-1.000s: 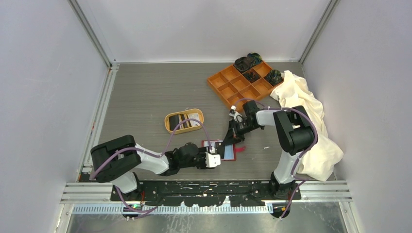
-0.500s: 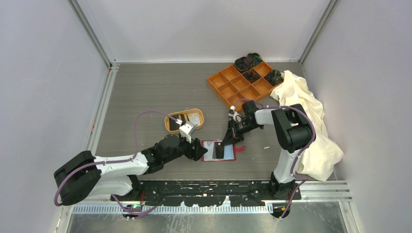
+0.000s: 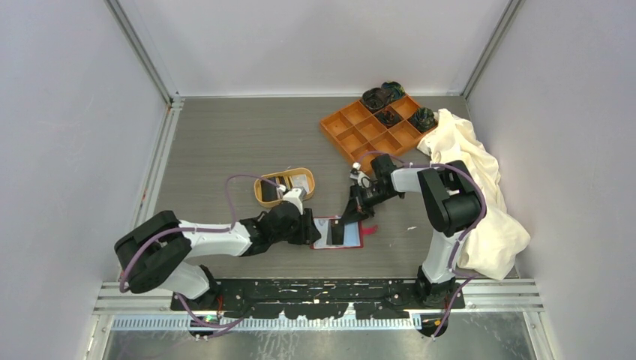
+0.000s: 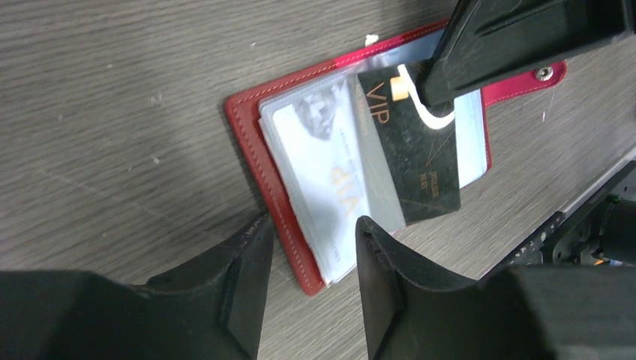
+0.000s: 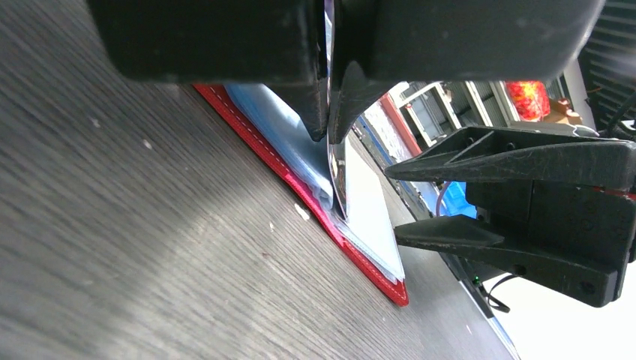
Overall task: Put the credit cards into the card holder
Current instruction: Insert the credit card into the card holder.
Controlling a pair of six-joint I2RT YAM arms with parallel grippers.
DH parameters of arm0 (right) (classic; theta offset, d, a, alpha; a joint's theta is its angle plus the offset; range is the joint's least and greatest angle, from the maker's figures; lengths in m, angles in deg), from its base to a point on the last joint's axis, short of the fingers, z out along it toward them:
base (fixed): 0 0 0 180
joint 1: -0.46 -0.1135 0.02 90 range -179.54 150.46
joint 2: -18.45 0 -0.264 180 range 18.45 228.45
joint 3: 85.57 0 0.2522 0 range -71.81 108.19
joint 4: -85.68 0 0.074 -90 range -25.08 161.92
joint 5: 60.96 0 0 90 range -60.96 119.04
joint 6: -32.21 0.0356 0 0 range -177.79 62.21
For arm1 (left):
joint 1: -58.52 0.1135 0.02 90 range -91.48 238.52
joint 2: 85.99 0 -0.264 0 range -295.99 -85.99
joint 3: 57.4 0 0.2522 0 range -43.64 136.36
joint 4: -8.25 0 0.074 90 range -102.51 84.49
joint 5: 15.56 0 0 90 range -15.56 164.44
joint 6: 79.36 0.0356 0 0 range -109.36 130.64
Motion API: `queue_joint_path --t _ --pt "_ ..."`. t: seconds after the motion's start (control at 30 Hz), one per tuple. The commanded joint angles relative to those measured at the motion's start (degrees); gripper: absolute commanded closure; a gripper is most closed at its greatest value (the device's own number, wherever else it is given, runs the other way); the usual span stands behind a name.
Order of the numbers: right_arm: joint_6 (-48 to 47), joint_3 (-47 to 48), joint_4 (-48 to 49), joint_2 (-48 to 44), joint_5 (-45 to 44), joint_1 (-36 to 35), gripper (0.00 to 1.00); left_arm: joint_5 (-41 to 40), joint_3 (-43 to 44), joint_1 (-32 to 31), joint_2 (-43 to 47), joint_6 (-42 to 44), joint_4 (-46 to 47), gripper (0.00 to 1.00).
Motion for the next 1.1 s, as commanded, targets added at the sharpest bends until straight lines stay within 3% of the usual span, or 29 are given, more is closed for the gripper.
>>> queue_joint_path --t 0.0,0.13,0.33,0.6,0.8,0.93,1.07 --pt "-0.4 1.7 0.6 1.1 -2.4 -1.2 0.99 2.3 3.6 0.7 -4.4 -1.8 -0.9 0.58" --pt "0.1 2.3 0.9 1.8 -1.7 -1.8 0.98 5.4 6.0 1.1 -8.2 -1.8 -0.8 0.68" --pt "0.8 3.1 0.8 3.6 -0.5 -1.7 0.97 6.3 7.2 1.5 -9.5 -1.6 -1.0 0.70" --pt "-1.8 5.0 -3.1 2.8 -2.0 -1.6 0.80 0.9 3.1 1.7 5.0 3.3 -4.9 0.59" --pt "-4.6 6.8 -6.6 0.9 -3.1 -1.6 0.74 3.5 -1.5 1.3 14.5 3.1 2.0 0.59" --pt "-5.0 7.1 -7.1 0.4 -3.8 -1.7 0.72 4.9 -0.8 -2.3 12.7 1.1 8.5 0.63" --pt "-5.0 7.3 -7.2 1.3 -4.0 -1.8 0.72 -3.1 7.0 -9.6 6.8 1.2 3.4 0.68"
